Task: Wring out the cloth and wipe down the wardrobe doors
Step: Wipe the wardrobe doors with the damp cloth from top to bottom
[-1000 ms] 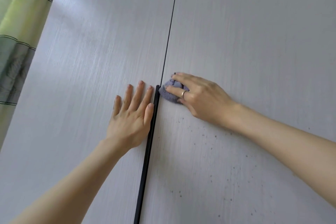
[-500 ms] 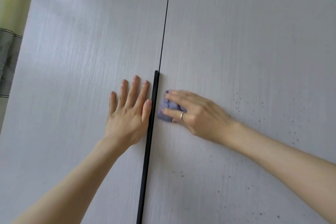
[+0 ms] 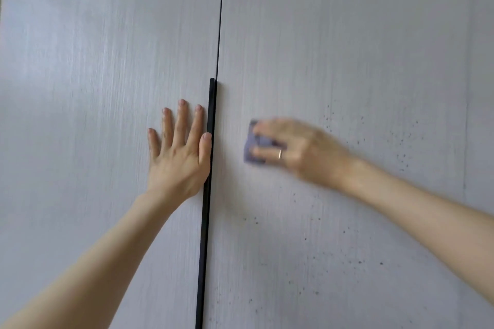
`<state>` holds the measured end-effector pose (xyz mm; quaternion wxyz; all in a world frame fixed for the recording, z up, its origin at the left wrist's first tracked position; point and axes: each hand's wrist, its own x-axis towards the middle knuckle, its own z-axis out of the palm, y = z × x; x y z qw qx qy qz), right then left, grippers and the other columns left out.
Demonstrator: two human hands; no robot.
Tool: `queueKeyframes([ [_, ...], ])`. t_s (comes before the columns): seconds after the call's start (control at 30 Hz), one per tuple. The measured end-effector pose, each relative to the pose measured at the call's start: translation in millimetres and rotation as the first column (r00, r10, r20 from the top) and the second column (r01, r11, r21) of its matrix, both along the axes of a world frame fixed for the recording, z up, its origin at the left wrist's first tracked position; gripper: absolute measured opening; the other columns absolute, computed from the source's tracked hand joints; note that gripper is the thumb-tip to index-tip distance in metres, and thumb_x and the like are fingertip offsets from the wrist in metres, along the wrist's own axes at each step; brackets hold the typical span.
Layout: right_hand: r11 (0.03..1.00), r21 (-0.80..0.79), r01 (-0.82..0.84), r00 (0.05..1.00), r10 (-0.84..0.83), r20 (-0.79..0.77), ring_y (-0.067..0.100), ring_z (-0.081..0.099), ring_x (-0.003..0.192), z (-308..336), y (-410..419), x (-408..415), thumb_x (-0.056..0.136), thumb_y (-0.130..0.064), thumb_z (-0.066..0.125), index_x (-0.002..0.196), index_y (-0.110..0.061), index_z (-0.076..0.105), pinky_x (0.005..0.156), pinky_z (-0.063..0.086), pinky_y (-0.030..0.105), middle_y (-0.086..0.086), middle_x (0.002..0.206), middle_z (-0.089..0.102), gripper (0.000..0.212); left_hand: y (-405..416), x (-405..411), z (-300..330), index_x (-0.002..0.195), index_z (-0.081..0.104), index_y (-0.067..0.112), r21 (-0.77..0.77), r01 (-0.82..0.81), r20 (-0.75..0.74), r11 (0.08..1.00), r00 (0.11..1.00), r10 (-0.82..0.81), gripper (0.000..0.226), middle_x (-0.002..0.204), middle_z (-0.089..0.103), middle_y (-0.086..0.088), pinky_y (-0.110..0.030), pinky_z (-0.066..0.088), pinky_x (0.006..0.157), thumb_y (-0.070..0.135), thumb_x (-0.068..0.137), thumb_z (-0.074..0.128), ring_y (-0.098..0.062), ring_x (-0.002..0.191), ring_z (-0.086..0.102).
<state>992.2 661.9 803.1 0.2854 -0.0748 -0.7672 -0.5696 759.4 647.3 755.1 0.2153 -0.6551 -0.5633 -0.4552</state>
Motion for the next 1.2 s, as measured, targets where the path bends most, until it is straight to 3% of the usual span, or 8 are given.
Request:
queueKeyframes([
  [0.2, 0.998, -0.013, -0.054, 0.861, 0.04, -0.507, 0.036, 0.058, 0.113, 37.5, 0.8, 13.4, 0.08, -0.011, 0.062, 0.105, -0.007, 0.071, 0.099, 0.041, 0.036, 0.021, 0.122, 0.06, 0.027, -1.9, 14.2, -8.9, 0.144, -0.019, 0.036, -0.037, -0.015, 0.1, 0.999, 0.995, 0.018, 0.053, 0.153, -0.028, 0.009, -0.045, -0.012, 0.116, 0.041, 0.097, 0.004, -0.017, 0.14, -0.028],
  [0.47, 0.998, -0.065, 0.028, 0.98, -0.014, 0.196, 0.031, 0.06, 0.112, -28.7, -3.7, 53.8, 0.078, 0.004, 0.069, 0.104, -0.011, 0.073, 0.095, 0.049, 0.044, 0.017, 0.119, 0.063, 0.03, -5.7, 24.2, -11.2, 0.145, -0.016, 0.039, -0.069, -0.026, 0.171, 0.997, 0.984, 0.038, 0.051, 0.155, -0.024, 0.009, -0.046, -0.009, 0.115, 0.037, 0.1, 0.007, -0.017, 0.142, -0.024],
  [0.6, 0.999, -0.015, 0.043, 0.979, -0.045, -0.197, 0.036, 0.058, 0.112, 43.9, -8.1, 78.8, 0.084, -0.01, 0.064, 0.104, -0.01, 0.072, 0.094, 0.047, 0.048, 0.019, 0.121, 0.061, 0.022, -4.2, 23.4, -15.0, 0.144, -0.017, 0.041, -0.055, -0.031, 0.165, 0.998, 0.985, 0.04, 0.05, 0.154, -0.025, 0.01, -0.045, -0.009, 0.116, 0.039, 0.099, 0.005, -0.016, 0.141, -0.025],
  [0.7, 0.998, -0.053, 0.021, 0.802, -0.048, -0.595, 0.036, 0.057, 0.113, 61.8, -11.7, 76.6, 0.075, -0.01, 0.066, 0.106, -0.01, 0.072, 0.092, 0.042, 0.043, 0.016, 0.123, 0.061, 0.031, -1.6, 22.6, -16.2, 0.143, -0.018, 0.041, -0.037, -0.035, 0.163, 0.999, 0.986, 0.041, 0.05, 0.154, -0.025, 0.011, -0.044, -0.01, 0.116, 0.039, 0.098, 0.004, -0.015, 0.141, -0.025],
  [0.77, 0.999, -0.039, -0.013, 0.777, -0.015, -0.63, 0.037, 0.057, 0.112, 41.5, -10.2, 66.5, 0.076, -0.008, 0.064, 0.105, -0.007, 0.072, 0.093, 0.041, 0.042, 0.018, 0.123, 0.06, 0.029, -0.8, 22.5, -16.9, 0.143, -0.019, 0.041, -0.036, -0.038, 0.161, 0.999, 0.986, 0.043, 0.05, 0.154, -0.025, 0.01, -0.044, -0.011, 0.116, 0.039, 0.099, 0.005, -0.015, 0.141, -0.026],
  [0.9, 0.998, -0.062, -0.007, 0.974, -0.007, -0.226, 0.035, 0.058, 0.112, -38.6, -13.5, 72.7, 0.083, -0.007, 0.063, 0.103, -0.01, 0.072, 0.099, 0.039, 0.043, 0.019, 0.121, 0.062, 0.022, -0.9, 23.9, -15.9, 0.143, -0.019, 0.041, -0.033, -0.032, 0.161, 0.999, 0.986, 0.037, 0.05, 0.154, -0.025, 0.009, -0.044, -0.012, 0.116, 0.039, 0.099, 0.006, -0.015, 0.141, -0.025],
  [1.03, 0.967, -0.106, 0.231, 0.966, -0.216, 0.141, 0.034, 0.06, 0.11, -32.7, -23.5, 97.3, 0.068, 0.004, 0.078, 0.105, -0.012, 0.071, 0.092, 0.049, 0.044, 0.017, 0.121, 0.062, 0.041, -3.6, 20.8, -14.7, 0.145, -0.017, 0.04, -0.064, -0.039, 0.128, 0.997, 0.991, 0.047, 0.051, 0.154, -0.025, 0.008, -0.045, -0.01, 0.116, 0.04, 0.099, 0.005, -0.017, 0.142, -0.025],
  [1.2, 0.974, -0.197, 0.116, 0.854, -0.199, -0.482, 0.037, 0.052, 0.118, 57.6, -33.3, 107.9, 0.079, 0.001, 0.066, 0.112, -0.005, 0.063, 0.099, 0.04, 0.044, 0.018, 0.129, 0.054, 0.034, -5.0, 19.1, -15.4, 0.144, -0.018, 0.04, -0.074, -0.022, 0.121, 0.997, 0.992, 0.031, 0.051, 0.154, -0.027, 0.008, -0.044, -0.01, 0.116, 0.041, 0.099, 0.006, -0.017, 0.141, -0.025],
])
